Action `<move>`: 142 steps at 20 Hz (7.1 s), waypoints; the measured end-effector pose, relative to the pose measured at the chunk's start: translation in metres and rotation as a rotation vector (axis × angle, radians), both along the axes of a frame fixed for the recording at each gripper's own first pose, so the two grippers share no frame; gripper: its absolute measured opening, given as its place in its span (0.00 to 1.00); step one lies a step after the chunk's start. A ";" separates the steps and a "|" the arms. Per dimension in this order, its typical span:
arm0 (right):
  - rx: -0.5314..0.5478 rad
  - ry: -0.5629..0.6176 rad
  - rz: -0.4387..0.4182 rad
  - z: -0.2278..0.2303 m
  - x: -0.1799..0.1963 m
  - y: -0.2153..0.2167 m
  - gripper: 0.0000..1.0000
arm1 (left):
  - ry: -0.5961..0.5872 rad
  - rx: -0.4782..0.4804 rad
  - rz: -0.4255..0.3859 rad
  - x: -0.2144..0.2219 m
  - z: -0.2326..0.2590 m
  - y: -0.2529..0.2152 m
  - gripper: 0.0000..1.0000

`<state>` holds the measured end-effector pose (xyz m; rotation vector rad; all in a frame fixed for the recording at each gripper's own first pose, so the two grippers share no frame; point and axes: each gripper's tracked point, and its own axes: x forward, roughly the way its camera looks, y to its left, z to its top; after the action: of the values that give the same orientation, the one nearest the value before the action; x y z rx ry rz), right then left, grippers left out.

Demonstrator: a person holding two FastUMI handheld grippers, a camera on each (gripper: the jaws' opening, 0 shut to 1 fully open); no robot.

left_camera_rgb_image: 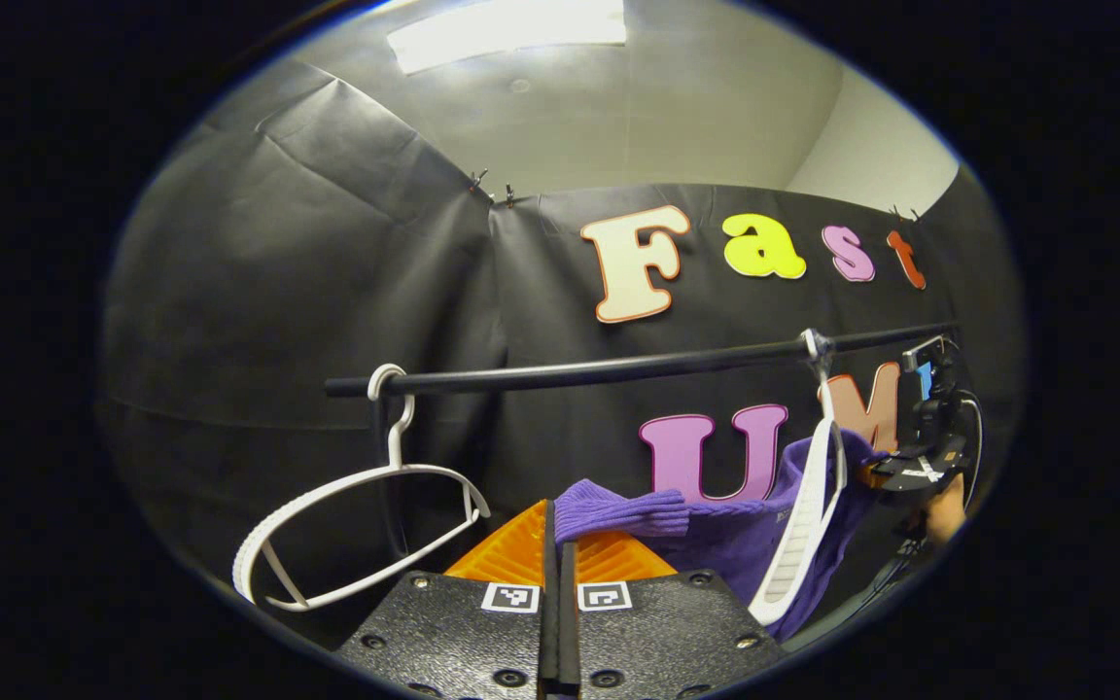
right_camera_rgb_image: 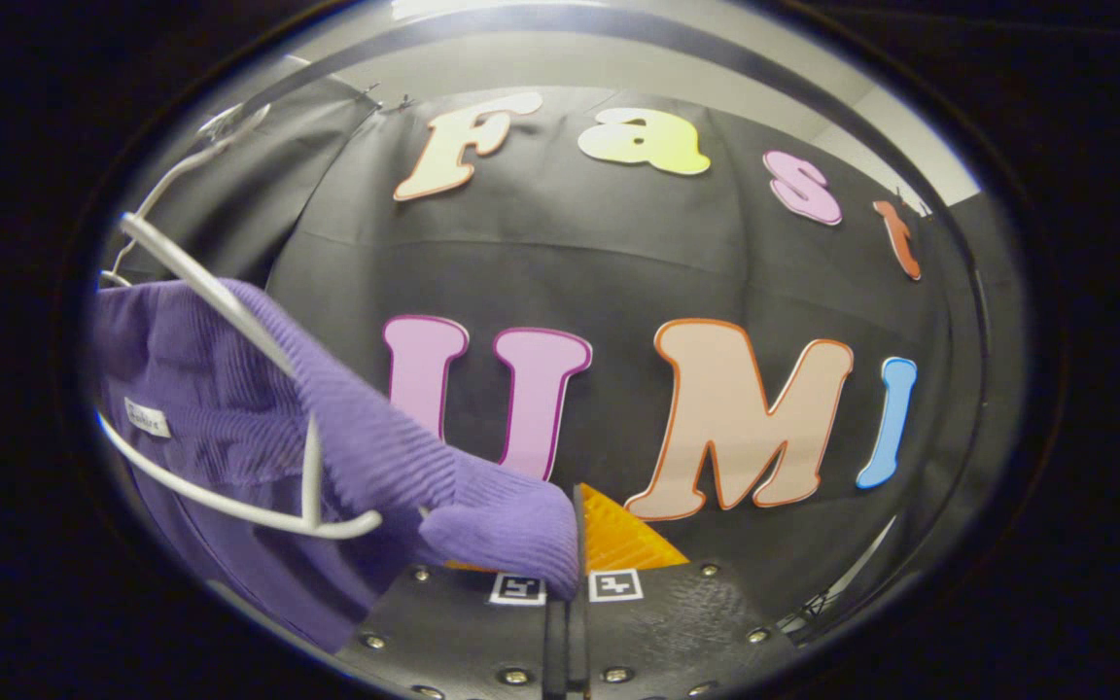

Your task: Grasp the clothes on the hanger with both hands and then place them into the laundry hamper below.

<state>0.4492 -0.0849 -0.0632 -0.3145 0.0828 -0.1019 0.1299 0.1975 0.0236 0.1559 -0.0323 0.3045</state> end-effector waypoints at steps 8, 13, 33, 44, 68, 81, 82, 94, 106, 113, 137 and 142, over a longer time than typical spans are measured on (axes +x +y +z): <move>-0.007 0.063 0.006 -0.070 -0.026 0.010 0.02 | 0.027 0.005 0.039 -0.012 -0.060 0.012 0.01; 0.082 0.125 -0.001 -0.120 -0.063 0.020 0.02 | 0.080 -0.048 0.003 -0.026 -0.106 -0.005 0.00; 0.243 0.083 0.192 -0.064 -0.191 0.105 0.07 | -0.051 -0.114 -0.151 -0.027 -0.084 -0.123 0.00; 0.265 0.007 0.137 -0.039 -0.223 0.087 0.04 | -0.090 -0.159 -0.281 0.002 -0.102 -0.212 0.01; 0.305 0.239 -0.027 -0.261 -0.233 0.033 0.07 | 0.144 -0.127 -0.159 0.028 -0.317 -0.174 0.02; 0.290 0.473 -0.163 -0.465 -0.272 -0.011 0.02 | 0.363 -0.175 -0.189 0.020 -0.515 -0.172 0.03; 0.291 0.496 -0.169 -0.479 -0.276 -0.009 0.02 | 0.370 -0.175 -0.193 0.017 -0.524 -0.169 0.04; 0.363 0.669 -0.237 -0.537 -0.291 0.002 0.22 | 0.749 -0.344 -0.269 -0.040 -0.645 -0.182 0.33; 0.297 0.520 -0.230 -0.452 -0.279 -0.004 0.99 | 0.551 -0.218 -0.265 -0.012 -0.540 -0.179 0.97; 0.292 0.386 -0.217 -0.368 -0.266 -0.009 0.99 | 0.434 -0.244 -0.271 0.012 -0.460 -0.177 0.96; 0.241 0.068 -0.037 -0.086 -0.267 0.038 1.00 | 0.192 -0.262 -0.279 -0.007 -0.202 -0.147 0.95; 0.213 0.023 0.002 -0.053 -0.279 0.058 0.99 | 0.196 -0.245 -0.277 -0.019 -0.170 -0.151 0.92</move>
<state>0.1698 -0.0266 -0.1158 -0.1027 0.1147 -0.0864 0.1104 0.0461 -0.1460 -0.0634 0.1759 0.0141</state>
